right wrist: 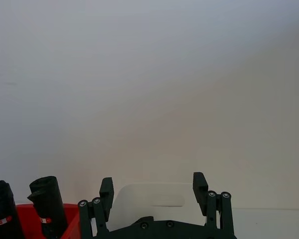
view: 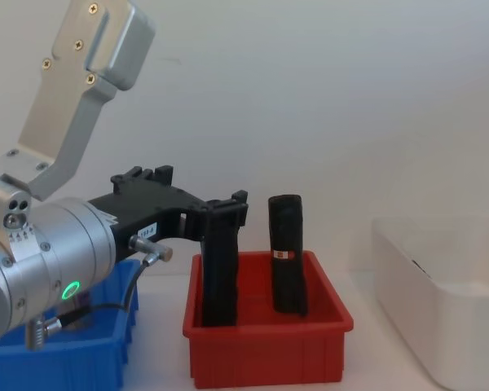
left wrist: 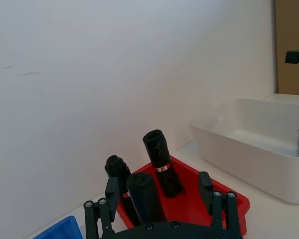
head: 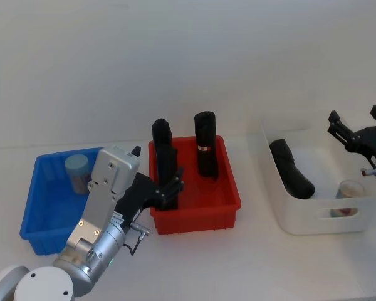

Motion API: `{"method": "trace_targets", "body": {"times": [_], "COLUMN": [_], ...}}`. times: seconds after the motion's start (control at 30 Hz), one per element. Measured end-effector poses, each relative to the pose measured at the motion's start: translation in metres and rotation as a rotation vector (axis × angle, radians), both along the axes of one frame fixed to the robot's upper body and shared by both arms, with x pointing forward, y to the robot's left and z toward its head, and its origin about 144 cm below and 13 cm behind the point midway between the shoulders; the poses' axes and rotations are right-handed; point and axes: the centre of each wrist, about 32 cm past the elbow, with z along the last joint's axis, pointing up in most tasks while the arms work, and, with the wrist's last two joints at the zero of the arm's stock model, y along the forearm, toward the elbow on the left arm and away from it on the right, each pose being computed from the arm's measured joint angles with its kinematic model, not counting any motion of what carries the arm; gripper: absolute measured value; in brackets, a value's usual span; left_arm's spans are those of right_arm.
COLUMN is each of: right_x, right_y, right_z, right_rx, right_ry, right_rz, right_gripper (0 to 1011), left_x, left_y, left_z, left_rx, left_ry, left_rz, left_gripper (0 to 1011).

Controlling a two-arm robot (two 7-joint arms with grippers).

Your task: Pick the cotton swabs from the blue box and place them into the white box.

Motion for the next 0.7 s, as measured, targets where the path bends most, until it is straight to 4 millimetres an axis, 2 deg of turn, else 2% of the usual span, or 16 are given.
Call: {"method": "trace_targets", "body": {"times": [0.7], "right_x": [0.0004], "right_y": [-0.0001], "right_z": [-0.0005], "right_rx": [0.001], "right_ry": [-0.001], "right_rz": [0.001], "right_gripper": [1002], "left_x": [0.0], "left_y": [0.0], "left_z": [0.0], "left_rx": [0.0], "left_ry": [0.0], "left_rz": [0.0], "left_gripper": [1004]}}
